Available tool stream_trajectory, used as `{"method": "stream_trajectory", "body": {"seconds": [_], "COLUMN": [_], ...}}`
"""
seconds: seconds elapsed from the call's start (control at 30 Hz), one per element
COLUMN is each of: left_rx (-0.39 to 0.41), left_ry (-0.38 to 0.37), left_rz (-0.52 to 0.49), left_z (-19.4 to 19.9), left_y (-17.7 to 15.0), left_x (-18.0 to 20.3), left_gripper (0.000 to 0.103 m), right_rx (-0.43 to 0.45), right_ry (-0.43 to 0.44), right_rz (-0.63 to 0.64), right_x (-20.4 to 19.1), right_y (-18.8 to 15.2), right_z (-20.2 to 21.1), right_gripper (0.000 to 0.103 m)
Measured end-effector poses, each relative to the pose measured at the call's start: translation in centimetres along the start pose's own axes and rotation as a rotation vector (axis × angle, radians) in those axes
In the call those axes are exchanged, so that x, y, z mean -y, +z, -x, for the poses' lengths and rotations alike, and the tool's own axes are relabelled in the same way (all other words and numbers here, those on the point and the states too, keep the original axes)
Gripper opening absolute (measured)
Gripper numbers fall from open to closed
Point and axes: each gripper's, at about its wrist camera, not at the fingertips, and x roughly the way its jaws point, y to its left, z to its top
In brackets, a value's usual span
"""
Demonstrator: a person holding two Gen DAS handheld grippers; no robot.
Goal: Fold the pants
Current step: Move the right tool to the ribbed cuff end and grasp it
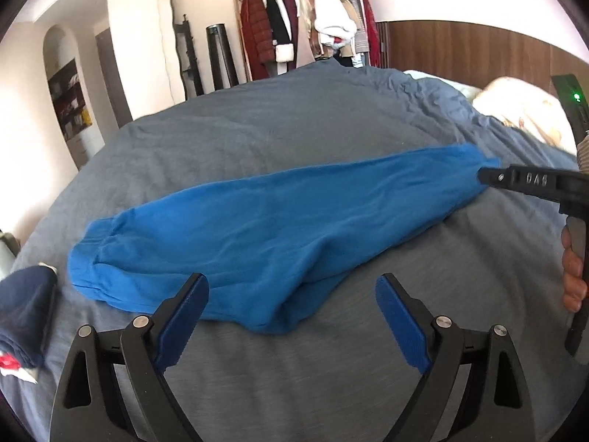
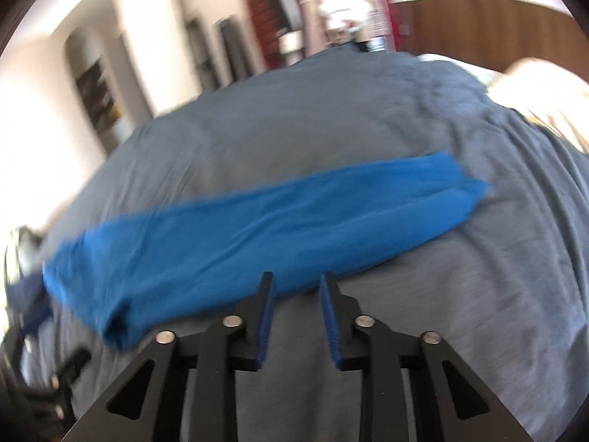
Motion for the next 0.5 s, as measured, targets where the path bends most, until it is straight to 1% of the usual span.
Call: {"method": "stream_trajectory", "body": {"seconds": [0.1,0.17,0.23,0.37,0.5], "left_rx": [-0.001,-0.003,-0.001,-0.002,0.002], "left_ry": [0.001,0.013,0.007,0.032,0.035], "left_rz": [0.058,0.083,0.093,0.072,0.021], "left_z": [-0.5,-0.8,-1.2,-1.9,-2.1], "left_y": [1.0,1.3,1.7,2.4,2.9], "left_x": [1.8,3.0,4.7,8.3,11.3], "left_gripper": [0.093,0.093,0.093,0.093,0.093], "right_rx": [0.058,0.081,0.091,0.108,0.084], "right_ry": [-0.028,-0.034,-0.053,-0.048,-0.018], "right_rz": [-0.091,-0.14,-0.189,-0.281,-0.42], "right_x": [3.7,5.8,7.8,11.4,15.9], "right_y": [1.9,3.0,3.7,5.0,5.8], "right_z": [0.6,0.5,0.3,-0.8,-2.7], "right_gripper": [0.029,0.029,0.029,0.035,0.035]}}
